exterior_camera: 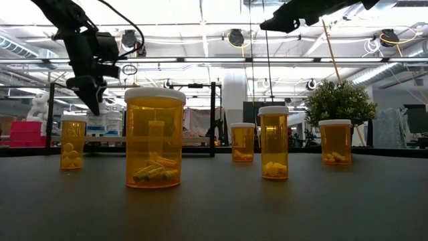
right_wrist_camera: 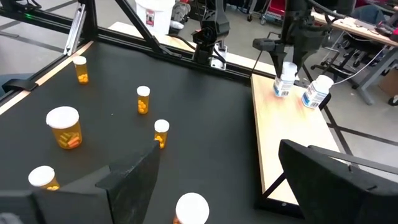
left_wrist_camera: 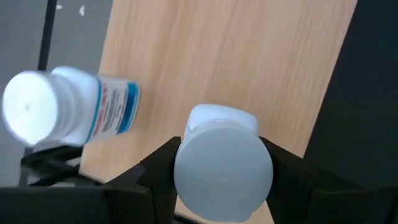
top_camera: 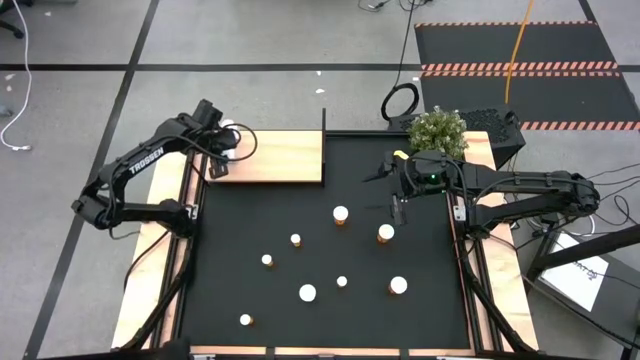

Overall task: Pick and place medicine bottles onto shelf by color
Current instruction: Put the white pill bottle on the shelf aligned with the other white pill bottle on the shelf

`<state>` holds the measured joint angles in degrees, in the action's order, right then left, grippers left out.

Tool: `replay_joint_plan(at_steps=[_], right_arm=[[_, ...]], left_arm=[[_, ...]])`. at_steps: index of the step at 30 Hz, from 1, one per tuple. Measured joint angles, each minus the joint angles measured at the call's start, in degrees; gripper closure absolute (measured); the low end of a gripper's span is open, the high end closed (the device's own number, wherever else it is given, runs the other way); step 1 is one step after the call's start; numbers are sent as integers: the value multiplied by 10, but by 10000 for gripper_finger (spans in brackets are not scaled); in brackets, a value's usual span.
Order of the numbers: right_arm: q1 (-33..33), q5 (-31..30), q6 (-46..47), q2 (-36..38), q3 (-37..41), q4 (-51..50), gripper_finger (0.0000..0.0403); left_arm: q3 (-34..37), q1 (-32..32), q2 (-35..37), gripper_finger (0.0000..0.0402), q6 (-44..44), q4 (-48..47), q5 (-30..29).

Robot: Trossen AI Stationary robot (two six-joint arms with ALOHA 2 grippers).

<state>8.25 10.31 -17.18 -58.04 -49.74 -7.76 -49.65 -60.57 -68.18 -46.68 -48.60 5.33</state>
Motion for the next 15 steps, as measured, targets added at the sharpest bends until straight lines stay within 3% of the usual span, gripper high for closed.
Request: replay_joint_plan(at_steps=[7,15], right_arm=[[0,0,0,0,0,3,83],[0,0,0,0,0,2,83]], left_arm=[[-3,-21,-39,213,4,28,14],[-1,-28,-33,213,9,22,6]])
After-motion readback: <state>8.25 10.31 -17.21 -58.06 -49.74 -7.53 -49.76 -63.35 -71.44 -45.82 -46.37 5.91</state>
